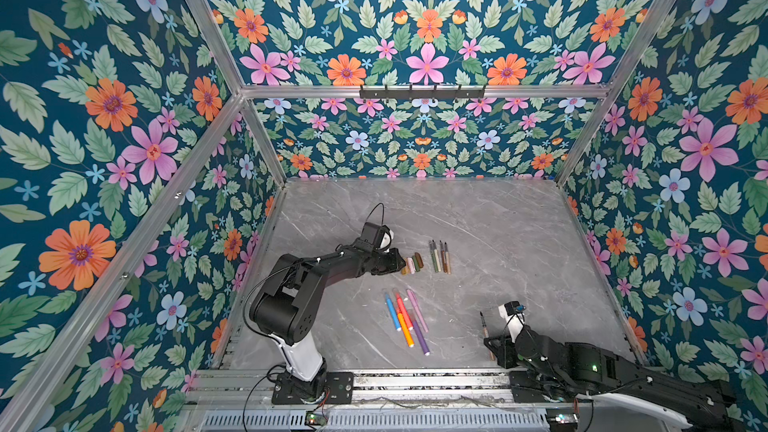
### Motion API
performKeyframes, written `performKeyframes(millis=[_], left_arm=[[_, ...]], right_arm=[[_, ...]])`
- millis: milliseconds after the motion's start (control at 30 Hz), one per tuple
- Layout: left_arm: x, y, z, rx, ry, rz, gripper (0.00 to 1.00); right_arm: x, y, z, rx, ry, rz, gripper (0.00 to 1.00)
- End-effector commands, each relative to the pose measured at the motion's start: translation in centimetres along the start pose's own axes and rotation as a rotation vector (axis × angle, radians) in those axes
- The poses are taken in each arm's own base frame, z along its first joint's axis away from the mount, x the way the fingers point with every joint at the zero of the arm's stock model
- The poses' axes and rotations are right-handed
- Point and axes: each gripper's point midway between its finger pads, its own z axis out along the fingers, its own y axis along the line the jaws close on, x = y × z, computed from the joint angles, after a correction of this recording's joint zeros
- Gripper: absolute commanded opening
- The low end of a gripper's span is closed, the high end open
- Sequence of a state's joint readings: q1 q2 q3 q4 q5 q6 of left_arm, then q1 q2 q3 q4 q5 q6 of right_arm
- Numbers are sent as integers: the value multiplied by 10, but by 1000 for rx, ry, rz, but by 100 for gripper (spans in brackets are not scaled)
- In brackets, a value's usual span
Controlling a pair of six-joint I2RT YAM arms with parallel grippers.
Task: Open the pen caps
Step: 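Set the mustard cap beside the other caps and open the left gripper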
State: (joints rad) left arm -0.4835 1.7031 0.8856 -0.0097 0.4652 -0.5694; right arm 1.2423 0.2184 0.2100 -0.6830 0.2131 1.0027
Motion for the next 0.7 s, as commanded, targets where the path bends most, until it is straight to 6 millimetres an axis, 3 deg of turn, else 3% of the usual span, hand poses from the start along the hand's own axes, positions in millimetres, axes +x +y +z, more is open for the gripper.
performKeyframes(millis=[0, 133, 367, 433, 533, 667], left_arm=[[-10, -10, -15, 5, -40, 26, 27], [-20, -26, -52, -9, -105, 67, 27], [-28, -45, -172, -62, -423, 132, 26], [-23, -42, -207, -112, -497, 162, 31], [-8, -31, -241, -199, -535, 187, 33], [15, -13, -252, -248, -532, 184, 33]], right_arm=[[-5, -2, -1, 14, -27, 15, 0], [-10, -5, -3, 49, -40, 14, 0], [-25, 3, 12, 22, 57, 83, 0], [-39, 6, 16, -14, 81, 121, 0], [-69, 6, 20, -52, 73, 161, 0], [-113, 9, 28, -77, 58, 154, 0]])
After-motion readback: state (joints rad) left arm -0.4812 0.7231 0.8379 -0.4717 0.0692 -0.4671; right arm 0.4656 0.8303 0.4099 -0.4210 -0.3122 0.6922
